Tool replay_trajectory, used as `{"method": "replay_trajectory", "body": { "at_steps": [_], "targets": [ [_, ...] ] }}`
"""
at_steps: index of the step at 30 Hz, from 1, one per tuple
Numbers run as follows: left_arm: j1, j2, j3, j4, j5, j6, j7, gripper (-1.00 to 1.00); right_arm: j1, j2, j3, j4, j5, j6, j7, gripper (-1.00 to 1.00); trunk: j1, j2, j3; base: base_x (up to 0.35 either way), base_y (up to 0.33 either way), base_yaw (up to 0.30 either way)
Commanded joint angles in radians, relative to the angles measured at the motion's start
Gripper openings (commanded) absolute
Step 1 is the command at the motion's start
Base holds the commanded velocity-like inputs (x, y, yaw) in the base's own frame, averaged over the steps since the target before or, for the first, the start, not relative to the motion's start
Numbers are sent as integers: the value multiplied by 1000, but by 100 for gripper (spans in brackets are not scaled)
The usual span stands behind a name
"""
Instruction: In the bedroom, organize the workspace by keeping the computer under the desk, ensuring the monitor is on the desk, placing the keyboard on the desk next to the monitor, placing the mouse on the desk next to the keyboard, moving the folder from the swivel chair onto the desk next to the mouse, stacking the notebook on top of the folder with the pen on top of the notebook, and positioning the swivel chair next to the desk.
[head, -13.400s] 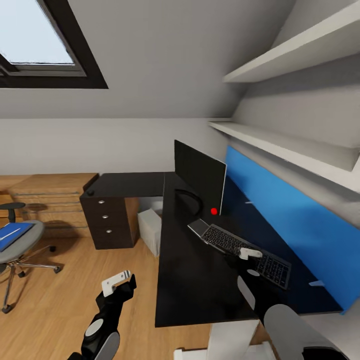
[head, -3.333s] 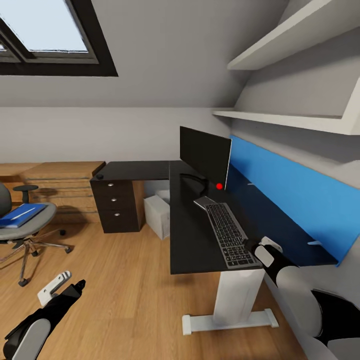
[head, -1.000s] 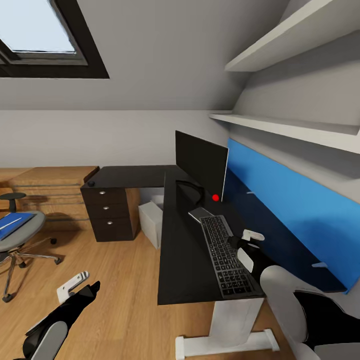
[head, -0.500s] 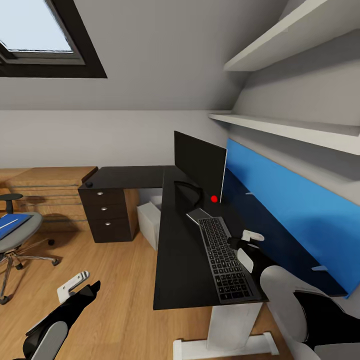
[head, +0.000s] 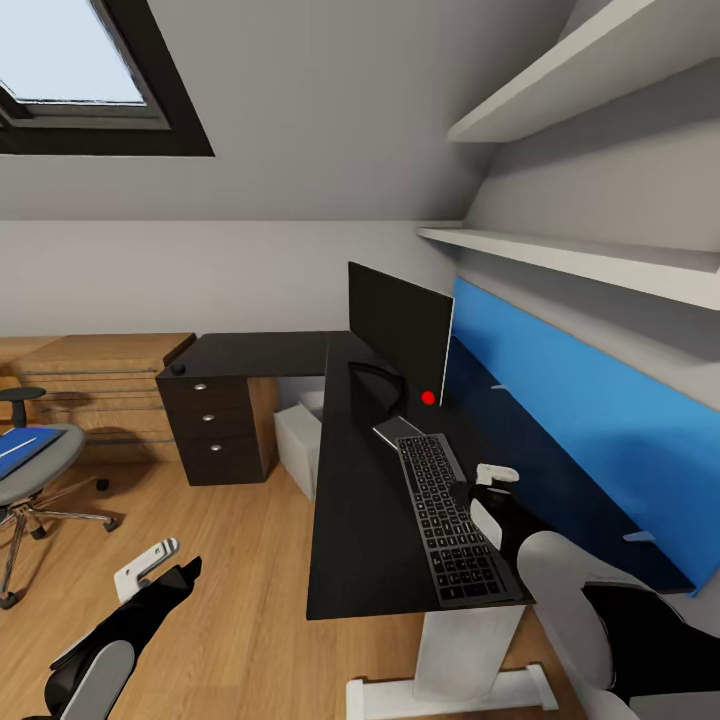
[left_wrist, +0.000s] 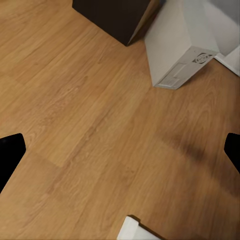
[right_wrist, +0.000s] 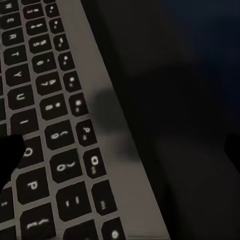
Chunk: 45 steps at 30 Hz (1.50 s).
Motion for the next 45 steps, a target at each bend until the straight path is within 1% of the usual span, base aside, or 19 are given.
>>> {"method": "replay_trajectory", "body": {
  "at_steps": [1,7,29,32,41,45],
  "targets": [
    [-1,1,-2,-2,7,1,9,100,0,1,-3,-2,-6,5,-3,100,0,-1,-1,0,0,0],
    [-1,0,-2,-2,7,1,10,100,0,1,3,-3,-3,9,-3,100,0,-1,-1,0,0,0],
    [-1,-1,-9,-2,7,-1,15,100,0,3,4,-1,-2,11,-3,100,84,-155,-70,0,0,0],
    [-1,-1,-10,-2,7,-1,15,100,0,3,5,-1,-2,11,-3,100,84,-155,-70,0,0,0],
    [-1,-3,-10,-2,7,-1,15,100,0,4,5,0,-2,11,-3,100,119,-218,-98,0,0,0],
    [-1,-2,-10,-2,7,0,14,100,0,4,5,0,-2,11,-2,100,119,-218,-98,0,0,0]
  ]
}}
